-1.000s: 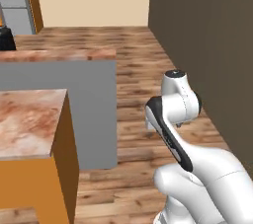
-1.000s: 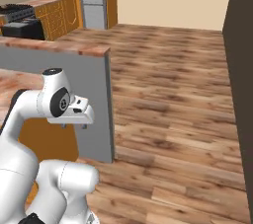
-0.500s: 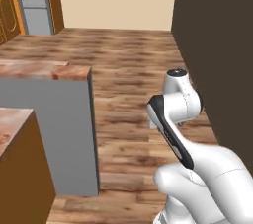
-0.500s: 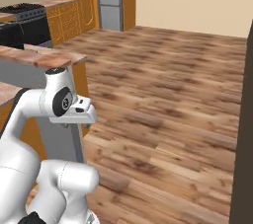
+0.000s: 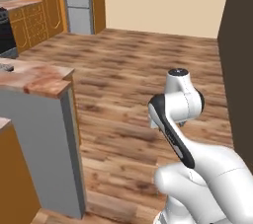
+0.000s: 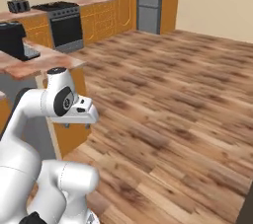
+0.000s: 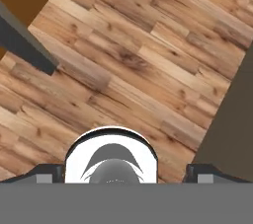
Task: Take the chicken drumsticks from the pan and place one on each plate on the dining counter.
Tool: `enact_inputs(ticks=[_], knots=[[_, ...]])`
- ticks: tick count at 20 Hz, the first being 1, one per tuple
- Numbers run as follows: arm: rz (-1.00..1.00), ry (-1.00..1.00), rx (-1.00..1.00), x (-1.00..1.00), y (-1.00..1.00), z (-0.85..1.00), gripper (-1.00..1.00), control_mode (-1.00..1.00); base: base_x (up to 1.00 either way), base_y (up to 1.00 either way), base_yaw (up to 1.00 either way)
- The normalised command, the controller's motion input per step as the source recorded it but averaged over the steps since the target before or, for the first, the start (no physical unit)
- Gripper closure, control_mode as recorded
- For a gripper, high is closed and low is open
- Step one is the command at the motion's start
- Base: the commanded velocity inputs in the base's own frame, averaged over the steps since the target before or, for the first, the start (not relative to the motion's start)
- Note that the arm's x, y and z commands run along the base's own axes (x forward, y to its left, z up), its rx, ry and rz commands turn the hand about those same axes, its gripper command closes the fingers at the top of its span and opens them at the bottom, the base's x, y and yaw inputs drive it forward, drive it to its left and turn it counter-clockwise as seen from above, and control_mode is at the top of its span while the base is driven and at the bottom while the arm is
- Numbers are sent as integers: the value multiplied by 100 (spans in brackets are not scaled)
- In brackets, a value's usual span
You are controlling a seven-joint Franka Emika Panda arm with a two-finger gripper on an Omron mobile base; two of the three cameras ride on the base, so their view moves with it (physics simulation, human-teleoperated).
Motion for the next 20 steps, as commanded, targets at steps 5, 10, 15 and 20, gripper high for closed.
enact_inputs(ticks=[5, 10, 15, 20], knots=[[0, 0, 0, 0, 0, 0, -100, 100, 84, -99, 44], [0, 0, 0, 0, 0, 0, -100, 100, 86, -100, 44], [0, 0, 0, 0, 0, 0, -100, 100, 92, -100, 41], [0, 0, 0, 0, 0, 0, -100, 100, 97, -100, 37]])
